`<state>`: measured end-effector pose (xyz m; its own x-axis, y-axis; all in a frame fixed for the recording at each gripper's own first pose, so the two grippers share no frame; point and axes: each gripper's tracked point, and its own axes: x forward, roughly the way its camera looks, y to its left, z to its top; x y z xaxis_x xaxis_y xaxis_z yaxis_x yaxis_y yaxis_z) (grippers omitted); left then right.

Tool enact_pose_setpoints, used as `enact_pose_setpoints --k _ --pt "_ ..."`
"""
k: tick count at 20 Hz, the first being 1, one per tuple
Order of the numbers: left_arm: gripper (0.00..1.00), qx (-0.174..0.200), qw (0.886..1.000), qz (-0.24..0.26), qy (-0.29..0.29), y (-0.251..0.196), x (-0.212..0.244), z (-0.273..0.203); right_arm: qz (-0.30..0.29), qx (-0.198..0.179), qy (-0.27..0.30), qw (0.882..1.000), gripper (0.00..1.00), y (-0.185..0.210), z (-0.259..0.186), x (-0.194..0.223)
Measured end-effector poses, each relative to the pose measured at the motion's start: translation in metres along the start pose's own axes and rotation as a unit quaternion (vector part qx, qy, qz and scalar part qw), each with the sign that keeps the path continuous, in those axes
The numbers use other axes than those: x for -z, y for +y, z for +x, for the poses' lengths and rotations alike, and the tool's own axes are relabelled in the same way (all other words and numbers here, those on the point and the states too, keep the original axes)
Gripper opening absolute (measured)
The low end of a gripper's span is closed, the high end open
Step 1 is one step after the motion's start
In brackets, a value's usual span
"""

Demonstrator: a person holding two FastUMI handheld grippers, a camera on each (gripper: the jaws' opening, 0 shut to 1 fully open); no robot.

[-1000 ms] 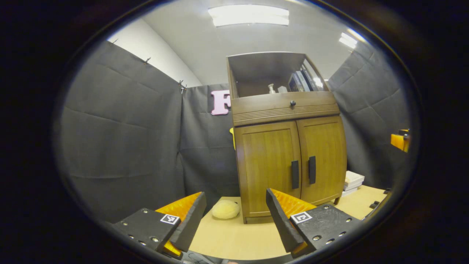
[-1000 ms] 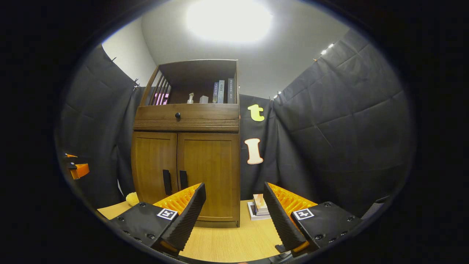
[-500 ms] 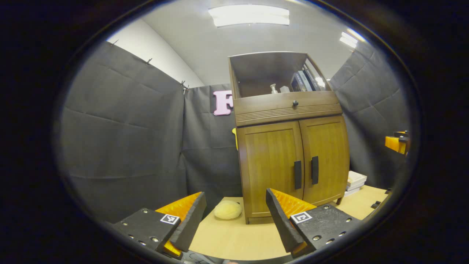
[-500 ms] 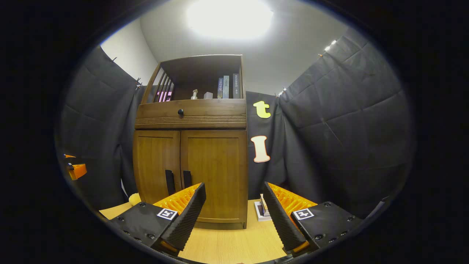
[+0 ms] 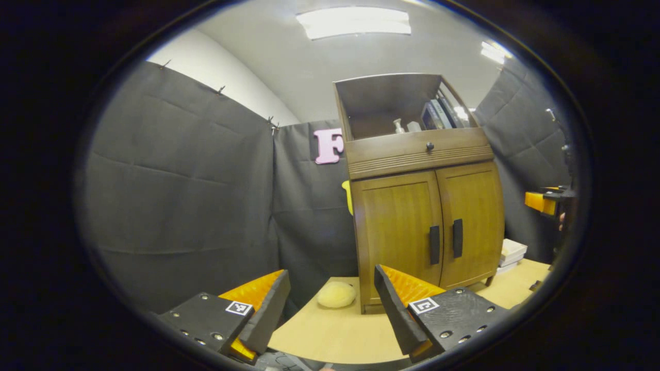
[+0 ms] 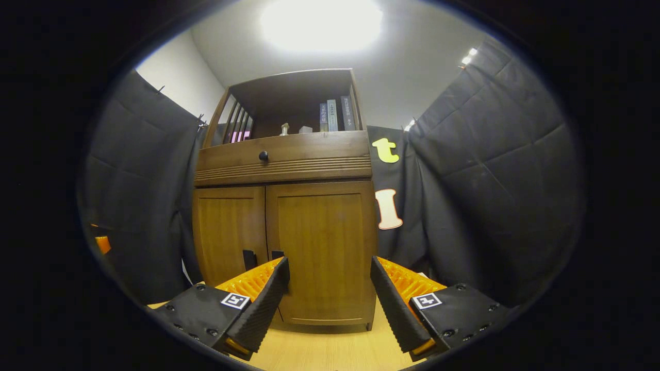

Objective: Open the right door of the double-door shoe cabinet with the right hand, and open the left door with the left hand.

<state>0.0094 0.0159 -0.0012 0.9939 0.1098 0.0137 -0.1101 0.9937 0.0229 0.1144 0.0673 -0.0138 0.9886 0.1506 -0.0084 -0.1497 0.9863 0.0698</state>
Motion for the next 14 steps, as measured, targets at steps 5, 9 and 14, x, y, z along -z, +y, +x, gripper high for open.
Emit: enact_pose_setpoints --k 5,9,14 --pt "0.95 -0.026 1.0 0.002 0.005 0.006 0.001 0.002 0.008 -0.019 0.011 1.0 0.99 0.017 0.033 0.015" --pt "0.95 -0.045 0.999 0.005 0.007 0.01 0.001 0.003 0.013 -0.031 0.017 0.999 0.96 0.033 0.055 0.025" --pt "0.95 -0.068 0.998 0.006 0.009 0.013 0.001 0.004 0.011 -0.041 0.02 0.999 0.96 0.051 0.089 0.035"
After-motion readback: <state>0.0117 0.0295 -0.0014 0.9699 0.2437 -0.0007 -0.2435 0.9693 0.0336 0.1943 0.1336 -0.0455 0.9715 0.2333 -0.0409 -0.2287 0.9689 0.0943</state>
